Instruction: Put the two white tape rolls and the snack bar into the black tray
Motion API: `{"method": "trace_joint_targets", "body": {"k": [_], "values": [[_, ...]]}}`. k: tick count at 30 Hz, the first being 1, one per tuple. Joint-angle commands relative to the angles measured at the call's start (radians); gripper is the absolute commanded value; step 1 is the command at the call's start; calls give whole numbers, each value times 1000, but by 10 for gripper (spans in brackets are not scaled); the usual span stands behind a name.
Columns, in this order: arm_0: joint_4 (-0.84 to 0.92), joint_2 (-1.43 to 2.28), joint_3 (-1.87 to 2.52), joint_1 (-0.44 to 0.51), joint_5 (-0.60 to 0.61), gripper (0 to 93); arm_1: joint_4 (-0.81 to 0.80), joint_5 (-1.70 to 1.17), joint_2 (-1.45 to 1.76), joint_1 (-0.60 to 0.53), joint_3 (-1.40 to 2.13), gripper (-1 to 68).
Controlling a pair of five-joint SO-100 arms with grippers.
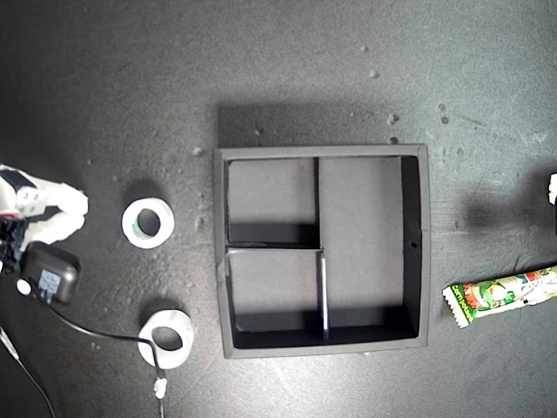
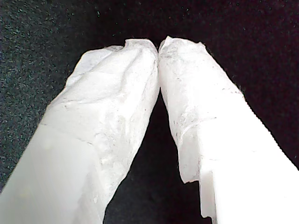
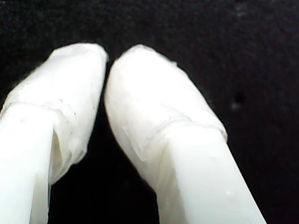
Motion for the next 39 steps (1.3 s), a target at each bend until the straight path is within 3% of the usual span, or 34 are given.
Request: {"method": "trace_joint_targets", "body": {"k": [1, 7, 15, 20, 26, 28, 31, 34, 39], "values": [[38, 44, 57, 11, 5, 2, 17, 2, -8, -9, 12, 0], [38, 44, 57, 11, -11, 2, 17, 12, -8, 17, 12, 0], [38, 44, 57, -6, -117, 1, 17, 97, -8, 78, 12, 0], [26, 44, 57, 0, -89, 1, 2, 97, -8, 63, 12, 0], [11, 44, 57, 18, -186, 0, -74, 84, -8, 21, 12, -1], [-34, 43, 57, 67, -204, 0, -91, 49, -8, -12, 12, -1], [-198, 41, 57, 98, -28, 0, -204, -3, -8, 35, 12, -2], [-325, 41, 57, 91, 72, 14, -371, -184, -8, 112, 12, -3], [-526, 43, -15, 57, 245, 109, -689, -345, -8, 54, 12, -3]]}}
